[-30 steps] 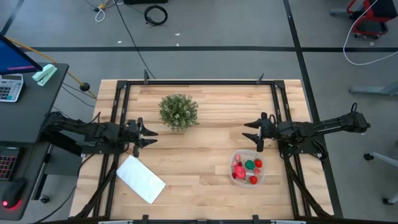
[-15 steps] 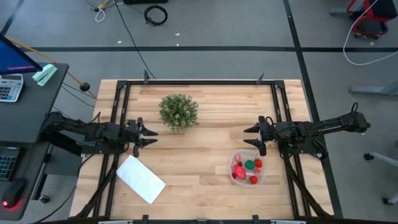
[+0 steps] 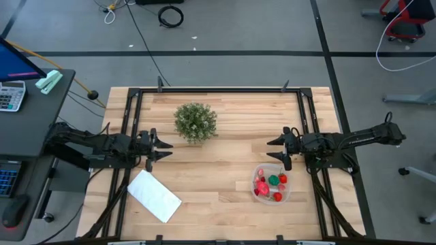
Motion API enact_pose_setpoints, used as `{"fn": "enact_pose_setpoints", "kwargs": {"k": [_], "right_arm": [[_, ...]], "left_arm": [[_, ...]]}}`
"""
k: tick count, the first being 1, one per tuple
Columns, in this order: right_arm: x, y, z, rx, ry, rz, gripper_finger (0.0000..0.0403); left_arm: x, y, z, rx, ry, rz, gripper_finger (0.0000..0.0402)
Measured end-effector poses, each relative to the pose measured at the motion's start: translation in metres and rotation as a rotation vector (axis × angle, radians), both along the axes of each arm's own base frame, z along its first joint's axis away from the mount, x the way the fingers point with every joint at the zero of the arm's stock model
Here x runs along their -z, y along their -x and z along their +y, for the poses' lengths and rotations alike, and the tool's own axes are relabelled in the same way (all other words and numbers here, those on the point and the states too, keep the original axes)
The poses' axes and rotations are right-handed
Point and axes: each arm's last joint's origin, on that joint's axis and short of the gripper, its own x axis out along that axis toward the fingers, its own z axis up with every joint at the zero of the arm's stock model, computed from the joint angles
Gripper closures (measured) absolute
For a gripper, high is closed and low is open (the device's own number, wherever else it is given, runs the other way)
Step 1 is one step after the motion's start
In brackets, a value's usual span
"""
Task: Pick and placing Produce into tupperware
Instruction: Return to Home Position
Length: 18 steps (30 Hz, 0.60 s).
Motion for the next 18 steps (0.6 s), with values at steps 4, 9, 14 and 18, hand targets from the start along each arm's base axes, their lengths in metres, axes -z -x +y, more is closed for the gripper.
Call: {"fn": "enact_pose_setpoints", "kwargs": {"k": [4, 9, 14, 18], "right_arm": [[0.0, 0.0, 0.0, 0.0, 0.0, 0.0, 0.0153], [0.0, 0.0, 0.0, 0.0, 0.001, 0.0, 0.0153], [-0.0001, 0.0, 0.0, 0.0, 0.001, 0.0, 0.0153], [-0.0001, 0.0, 0.0, 0.0, 0.001, 0.0, 0.0153]], "left_arm": [[-0.0005, 0.0, -0.0001, 0.002, 0.002, -0.005, 0.0261], [-0.0005, 0.0, -0.0001, 0.002, 0.001, -0.005, 0.0253], [-0.0005, -0.0001, -0.0001, 0.002, 0.002, -0.005, 0.0248], [-0.0006, -0.0001, -0.0001, 0.003, 0.002, -0.006, 0.0253]]}}
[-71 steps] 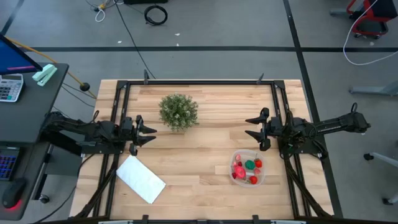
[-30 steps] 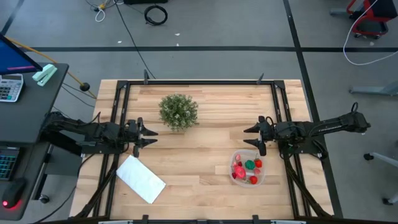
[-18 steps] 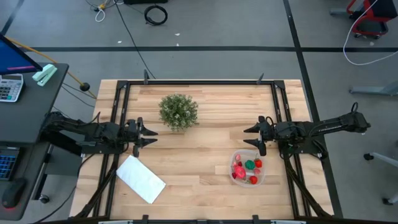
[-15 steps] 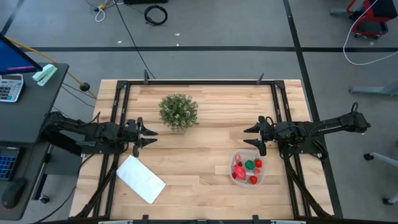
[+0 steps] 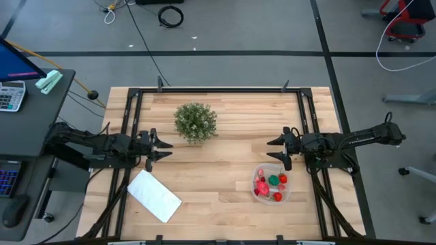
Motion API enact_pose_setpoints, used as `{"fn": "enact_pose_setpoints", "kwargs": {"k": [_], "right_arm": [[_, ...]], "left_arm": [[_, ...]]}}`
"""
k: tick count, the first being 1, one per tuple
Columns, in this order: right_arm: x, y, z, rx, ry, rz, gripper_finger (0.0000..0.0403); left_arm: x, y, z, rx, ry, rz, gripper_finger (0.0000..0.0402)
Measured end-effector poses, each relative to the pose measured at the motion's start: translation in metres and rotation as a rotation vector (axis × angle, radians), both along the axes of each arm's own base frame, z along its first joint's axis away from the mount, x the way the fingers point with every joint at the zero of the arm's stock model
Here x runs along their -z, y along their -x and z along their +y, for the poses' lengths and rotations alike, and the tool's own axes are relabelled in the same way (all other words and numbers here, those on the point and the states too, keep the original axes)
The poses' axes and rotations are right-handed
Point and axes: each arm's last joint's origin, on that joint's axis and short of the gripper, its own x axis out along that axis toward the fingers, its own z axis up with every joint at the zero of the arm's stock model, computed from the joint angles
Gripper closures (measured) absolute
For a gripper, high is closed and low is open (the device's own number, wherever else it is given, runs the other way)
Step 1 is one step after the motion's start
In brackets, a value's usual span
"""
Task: Pick and placing Produce into tupperware
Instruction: Return to Home Position
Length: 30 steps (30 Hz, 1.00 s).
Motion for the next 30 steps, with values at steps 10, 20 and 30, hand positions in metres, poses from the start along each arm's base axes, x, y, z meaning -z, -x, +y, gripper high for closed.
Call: {"fn": "enact_pose_setpoints", "kwargs": {"k": [10, 20, 30], "right_arm": [[-0.0001, 0.0, 0.0, 0.0, 0.0, 0.0, 0.0153], [-0.0001, 0.0, 0.0, 0.001, 0.0, 0.0, 0.0153], [-0.0003, 0.0, 0.0, 0.001, 0.0, -0.001, 0.0153]], "left_arm": [[-0.0002, 0.0, 0.0, 0.0, 0.001, -0.002, 0.026], [-0.0001, 0.0, 0.0, 0.0, 0.0, -0.001, 0.0248], [-0.0001, -0.0001, 0.0, 0.0, 0.001, -0.001, 0.0261]]}}
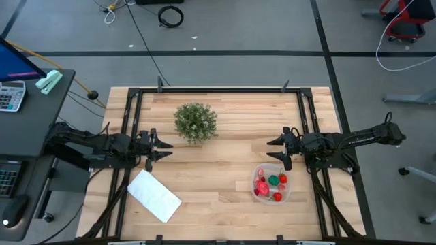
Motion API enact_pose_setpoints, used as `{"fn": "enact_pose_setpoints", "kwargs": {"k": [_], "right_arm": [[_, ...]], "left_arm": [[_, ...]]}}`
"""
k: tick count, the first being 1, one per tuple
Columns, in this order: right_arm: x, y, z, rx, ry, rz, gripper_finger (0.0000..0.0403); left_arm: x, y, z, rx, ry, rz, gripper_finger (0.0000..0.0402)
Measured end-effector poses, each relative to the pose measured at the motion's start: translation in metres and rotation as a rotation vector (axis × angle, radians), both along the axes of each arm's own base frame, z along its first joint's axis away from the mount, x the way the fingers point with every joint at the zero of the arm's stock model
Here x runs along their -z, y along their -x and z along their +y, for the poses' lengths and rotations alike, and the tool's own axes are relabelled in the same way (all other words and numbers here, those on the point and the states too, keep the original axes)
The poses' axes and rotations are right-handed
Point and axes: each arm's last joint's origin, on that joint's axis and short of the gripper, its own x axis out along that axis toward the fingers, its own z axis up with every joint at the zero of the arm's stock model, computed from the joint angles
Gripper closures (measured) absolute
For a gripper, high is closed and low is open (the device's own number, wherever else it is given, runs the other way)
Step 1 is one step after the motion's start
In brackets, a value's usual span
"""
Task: Pick and placing Produce into tupperware
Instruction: Return to Home Position
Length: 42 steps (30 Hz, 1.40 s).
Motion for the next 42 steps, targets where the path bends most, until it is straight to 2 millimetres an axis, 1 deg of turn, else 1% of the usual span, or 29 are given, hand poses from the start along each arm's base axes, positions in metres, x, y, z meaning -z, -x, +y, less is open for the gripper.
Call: {"fn": "enact_pose_setpoints", "kwargs": {"k": [13, 26, 37, 42], "right_arm": [[0.0, 0.0, 0.0, 0.0, 0.0, 0.0, 0.0153], [0.0, 0.0, 0.0, 0.0, 0.0, 0.0, 0.0153], [0.0, 0.0, 0.0, 0.0, 0.0, 0.0, 0.0153], [0.0, 0.0, 0.0, 0.0, 0.0, 0.0, 0.0153]], "left_arm": [[0.0, 0.0, 0.0, 0.0, 0.0, 0.0, 0.0248], [0.0, 0.0, 0.0, 0.0, 0.0, 0.0, 0.0262], [0.0, 0.0, 0.0, 0.0, 0.0, 0.0, 0.0248], [0.0, 0.0, 0.0, 0.0, 0.0, 0.0, 0.0252]]}}
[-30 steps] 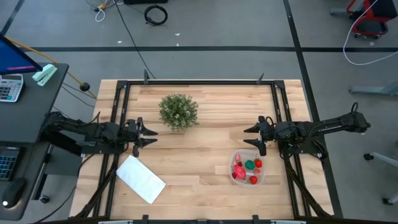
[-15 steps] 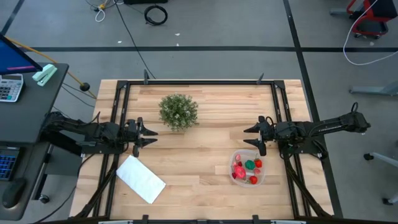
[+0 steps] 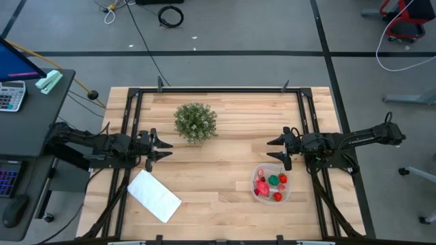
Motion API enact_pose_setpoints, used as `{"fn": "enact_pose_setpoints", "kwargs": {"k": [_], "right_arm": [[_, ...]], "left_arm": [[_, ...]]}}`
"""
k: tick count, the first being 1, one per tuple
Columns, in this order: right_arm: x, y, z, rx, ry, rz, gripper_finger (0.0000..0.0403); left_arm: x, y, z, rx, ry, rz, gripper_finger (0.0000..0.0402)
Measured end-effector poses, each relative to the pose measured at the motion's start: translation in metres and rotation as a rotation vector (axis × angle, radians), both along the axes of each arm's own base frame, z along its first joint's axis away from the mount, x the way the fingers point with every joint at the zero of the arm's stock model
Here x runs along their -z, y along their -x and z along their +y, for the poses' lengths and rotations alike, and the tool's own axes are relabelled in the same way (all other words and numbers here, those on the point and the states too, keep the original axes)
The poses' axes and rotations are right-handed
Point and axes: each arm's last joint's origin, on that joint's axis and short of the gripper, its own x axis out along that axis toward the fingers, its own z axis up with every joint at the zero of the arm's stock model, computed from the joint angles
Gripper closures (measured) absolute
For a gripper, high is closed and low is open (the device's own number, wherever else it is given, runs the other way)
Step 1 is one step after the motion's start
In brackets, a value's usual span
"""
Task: Pick and placing Produce into tupperware
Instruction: Return to Home Position
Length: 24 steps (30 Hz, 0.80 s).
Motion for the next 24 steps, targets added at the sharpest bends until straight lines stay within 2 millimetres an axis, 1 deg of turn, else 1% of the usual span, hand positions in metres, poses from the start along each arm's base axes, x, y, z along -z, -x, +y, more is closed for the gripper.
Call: {"fn": "enact_pose_setpoints", "kwargs": {"k": [9, 19, 24], "right_arm": [[0.0, 0.0, 0.0, 0.0, 0.0, 0.0, 0.0153], [0.0, 0.0, 0.0, 0.0, 0.0, 0.0, 0.0153], [0.0, 0.0, 0.0, 0.0, 0.0, 0.0, 0.0153]], "left_arm": [[-0.0001, 0.0001, 0.0, 0.0, 0.0, -0.001, 0.0262], [0.0, 0.0, 0.0, 0.0, 0.0, -0.001, 0.0249], [0.0, 0.0, 0.0, 0.0, 0.0, 0.0, 0.0251]]}}
